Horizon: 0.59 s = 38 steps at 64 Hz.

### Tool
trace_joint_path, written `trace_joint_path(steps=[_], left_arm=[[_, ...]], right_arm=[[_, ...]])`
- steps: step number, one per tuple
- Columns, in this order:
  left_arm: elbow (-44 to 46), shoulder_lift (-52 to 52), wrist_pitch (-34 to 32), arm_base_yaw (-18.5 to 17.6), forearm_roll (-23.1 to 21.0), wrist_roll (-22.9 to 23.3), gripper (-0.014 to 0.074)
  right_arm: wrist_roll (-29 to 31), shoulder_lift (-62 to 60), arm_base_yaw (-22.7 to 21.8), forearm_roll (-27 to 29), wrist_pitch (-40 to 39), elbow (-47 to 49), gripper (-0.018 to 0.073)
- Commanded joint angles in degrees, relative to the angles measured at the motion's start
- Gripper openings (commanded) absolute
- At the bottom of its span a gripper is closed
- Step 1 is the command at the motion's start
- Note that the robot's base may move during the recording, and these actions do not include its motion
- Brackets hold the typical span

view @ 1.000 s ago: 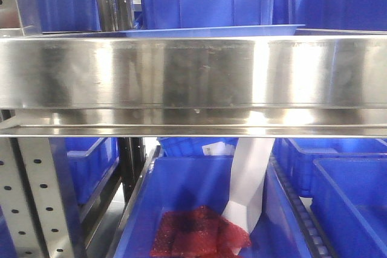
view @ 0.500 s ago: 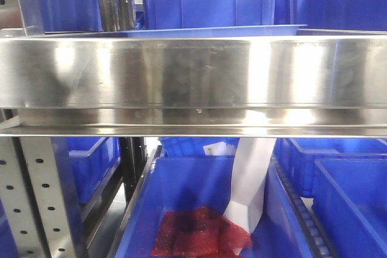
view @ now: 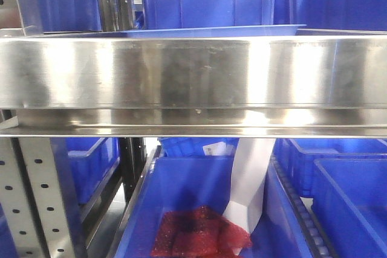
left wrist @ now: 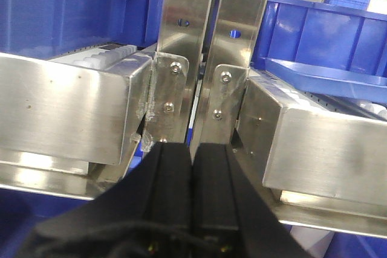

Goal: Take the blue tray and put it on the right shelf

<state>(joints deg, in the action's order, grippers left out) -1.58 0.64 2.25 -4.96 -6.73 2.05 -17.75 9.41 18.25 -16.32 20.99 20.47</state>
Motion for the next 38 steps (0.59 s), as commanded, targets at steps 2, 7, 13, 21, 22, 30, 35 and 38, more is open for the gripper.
trace_joint_path(steps=[2,7,13,21,22,30,35,38], left_arm=[[-1.82,0.69,-5.10,0.16,-0.38,-0.11,-0.0048],[-1.82,0.69,-5.10,0.16,-0.38,-0.11,-0.0048],[-1.82,0.69,-5.10,0.16,-0.38,-0.11,-0.0048],[-1.82,0.69,-5.10,0.16,-0.38,-0.11,-0.0048],[-1.82,0.69,-5.10,0.16,-0.38,-0.11,-0.0048],[-1.82,0.69,-5.10,0.16,-0.38,-0.11,-0.0048],[-1.82,0.69,-5.10,0.16,-0.38,-0.11,-0.0048],[-1.82,0.69,-5.10,0.16,-0.38,-0.11,-0.0048]], right_arm=[[0.50,0.66,-0.01,-1.29,-5.13,1.50,0.0057],[0.50,0.66,-0.01,-1.29,-5.13,1.50,0.0057],[0.50,0.66,-0.01,-1.29,-5.13,1.50,0.0057],[0.50,0.66,-0.01,-1.29,-5.13,1.50,0.0057],[0.50,0.66,-0.01,-1.29,-5.13,1.50,0.0057],[0.50,0.66,-0.01,-1.29,-5.13,1.50,0.0057],[0.50,0.66,-0.01,-1.29,-5.08,1.50,0.0057],[0.50,0.66,-0.01,-1.29,-4.99,1.50,0.0057]])
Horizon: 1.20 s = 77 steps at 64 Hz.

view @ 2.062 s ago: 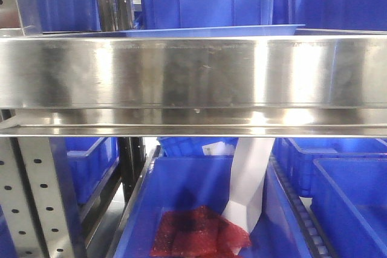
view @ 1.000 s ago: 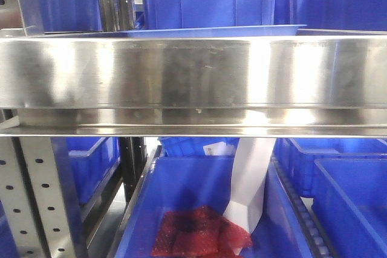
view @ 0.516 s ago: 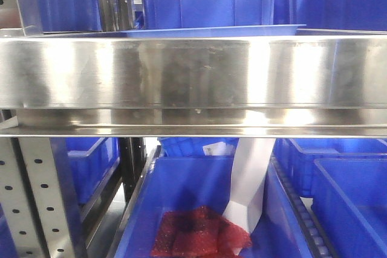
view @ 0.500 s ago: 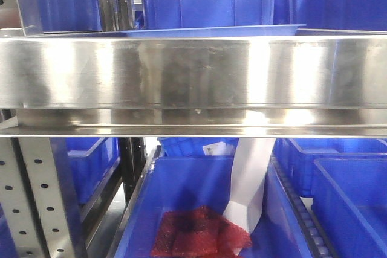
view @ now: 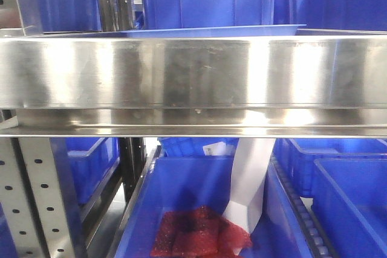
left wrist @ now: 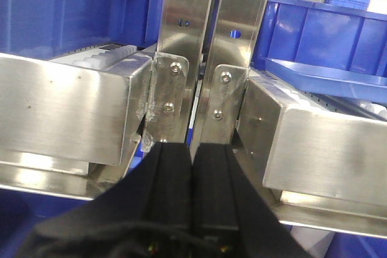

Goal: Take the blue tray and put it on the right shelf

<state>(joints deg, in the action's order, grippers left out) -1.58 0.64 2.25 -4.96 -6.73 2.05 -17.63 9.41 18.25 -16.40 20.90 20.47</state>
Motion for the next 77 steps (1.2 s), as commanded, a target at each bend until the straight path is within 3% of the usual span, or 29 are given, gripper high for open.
trace_joint_path(steps=[1,8,17,22,34,48,77], left_arm=[[-1.82,0.69,-5.10,0.16,-0.38,-0.11,-0.0048],[-1.82,0.69,-5.10,0.16,-0.38,-0.11,-0.0048],[-1.82,0.69,-5.10,0.16,-0.38,-0.11,-0.0048],[-1.82,0.69,-5.10,0.16,-0.38,-0.11,-0.0048],[-1.82,0.69,-5.10,0.16,-0.38,-0.11,-0.0048],[-1.82,0.69,-5.10,0.16,-0.38,-0.11,-0.0048],[-1.82,0.69,-5.10,0.16,-0.38,-0.11,-0.0048]], right_arm=[[0.37,0.66,-0.01,-1.14,-4.89,1.50,0.0057],[2.09,0.66,-0.97,1.44,-4.65,1.09,0.0057],[13.14,0.53,-8.40,13.53,-5.80,-2.42,0.0057],[16.18,-0.01,-12.70,17.78,-8.30,-5.17,0.0057],[16.29,-6.42,-20.35,18.57,-13.59,-12.38,0.0057],[16.17,-11.14,-21.16,19.37,-19.44,-20.90,0.0057],[16.06,-11.14,-21.16,19.90,-21.57,-20.81,0.0057]])
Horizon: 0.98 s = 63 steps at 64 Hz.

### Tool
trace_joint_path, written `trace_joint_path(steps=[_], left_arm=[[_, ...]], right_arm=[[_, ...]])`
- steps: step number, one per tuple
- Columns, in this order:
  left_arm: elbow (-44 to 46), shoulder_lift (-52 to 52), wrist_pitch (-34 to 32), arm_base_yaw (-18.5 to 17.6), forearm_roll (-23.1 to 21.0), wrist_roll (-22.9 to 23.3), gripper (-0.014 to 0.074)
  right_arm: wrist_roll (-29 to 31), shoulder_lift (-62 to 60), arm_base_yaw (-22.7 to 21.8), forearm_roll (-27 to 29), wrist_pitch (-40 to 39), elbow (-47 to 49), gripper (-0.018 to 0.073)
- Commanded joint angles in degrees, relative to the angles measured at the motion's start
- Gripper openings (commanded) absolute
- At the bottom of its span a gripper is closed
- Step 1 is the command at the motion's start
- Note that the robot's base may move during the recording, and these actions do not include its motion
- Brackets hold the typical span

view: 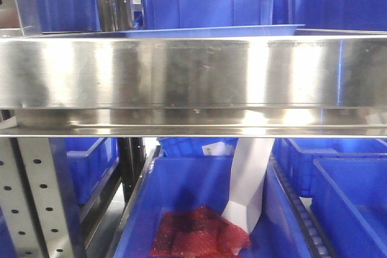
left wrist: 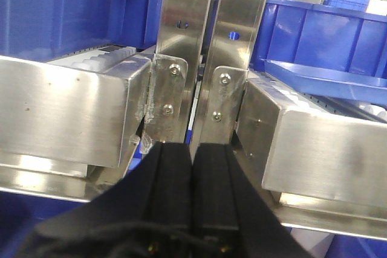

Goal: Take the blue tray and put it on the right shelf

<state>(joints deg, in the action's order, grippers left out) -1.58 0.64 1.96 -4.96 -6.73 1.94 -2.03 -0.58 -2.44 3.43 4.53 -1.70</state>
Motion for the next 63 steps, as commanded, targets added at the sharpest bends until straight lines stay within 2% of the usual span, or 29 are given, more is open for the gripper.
trace_joint_path(steps=[1,63], left_arm=[[-1.82,0.69,-4.81,0.16,-0.38,0.00,-0.0048],[-1.82,0.69,-4.81,0.16,-0.38,0.00,-0.0048]], right_arm=[[0.46,-1.15,-0.47,0.07,-5.19,1.36,0.0057],[0.46,-1.15,-0.47,0.07,-5.19,1.36,0.0057]])
